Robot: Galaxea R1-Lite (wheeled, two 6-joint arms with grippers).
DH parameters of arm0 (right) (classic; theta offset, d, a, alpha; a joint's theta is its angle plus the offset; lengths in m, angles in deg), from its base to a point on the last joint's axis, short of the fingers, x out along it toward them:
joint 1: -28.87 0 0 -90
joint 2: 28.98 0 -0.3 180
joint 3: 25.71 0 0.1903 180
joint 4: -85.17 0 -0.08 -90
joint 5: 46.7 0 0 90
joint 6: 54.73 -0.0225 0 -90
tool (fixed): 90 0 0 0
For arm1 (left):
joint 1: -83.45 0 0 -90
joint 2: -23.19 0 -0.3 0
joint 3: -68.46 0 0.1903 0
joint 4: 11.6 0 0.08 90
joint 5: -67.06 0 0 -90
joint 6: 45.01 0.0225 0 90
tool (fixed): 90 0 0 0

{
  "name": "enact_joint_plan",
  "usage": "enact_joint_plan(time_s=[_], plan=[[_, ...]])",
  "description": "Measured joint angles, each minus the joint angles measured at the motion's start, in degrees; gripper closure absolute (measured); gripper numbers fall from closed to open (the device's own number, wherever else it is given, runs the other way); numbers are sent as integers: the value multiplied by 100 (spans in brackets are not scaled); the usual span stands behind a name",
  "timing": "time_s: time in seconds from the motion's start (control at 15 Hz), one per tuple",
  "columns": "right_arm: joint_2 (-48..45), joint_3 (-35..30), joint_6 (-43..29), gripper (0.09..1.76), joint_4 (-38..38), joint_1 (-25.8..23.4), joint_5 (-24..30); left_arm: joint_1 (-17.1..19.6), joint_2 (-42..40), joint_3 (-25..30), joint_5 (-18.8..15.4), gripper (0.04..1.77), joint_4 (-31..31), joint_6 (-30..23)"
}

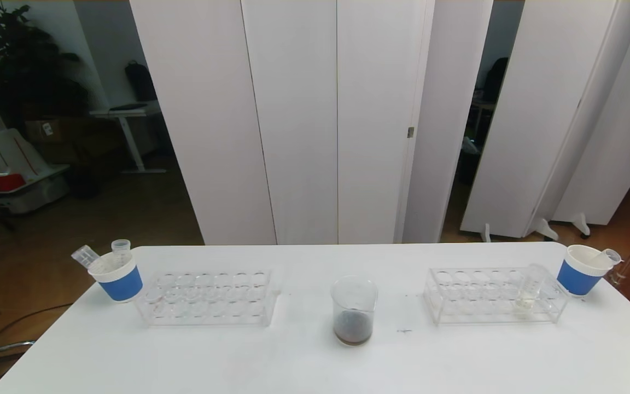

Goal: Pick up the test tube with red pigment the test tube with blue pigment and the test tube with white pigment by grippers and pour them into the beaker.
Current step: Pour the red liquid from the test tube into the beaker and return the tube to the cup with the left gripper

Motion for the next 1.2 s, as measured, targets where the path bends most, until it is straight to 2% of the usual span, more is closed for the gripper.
enact_joint_plan(time_s=[1.2], plan=[[0, 0, -7, 10, 2, 0, 0, 0, 0, 6, 7, 6, 16, -35]])
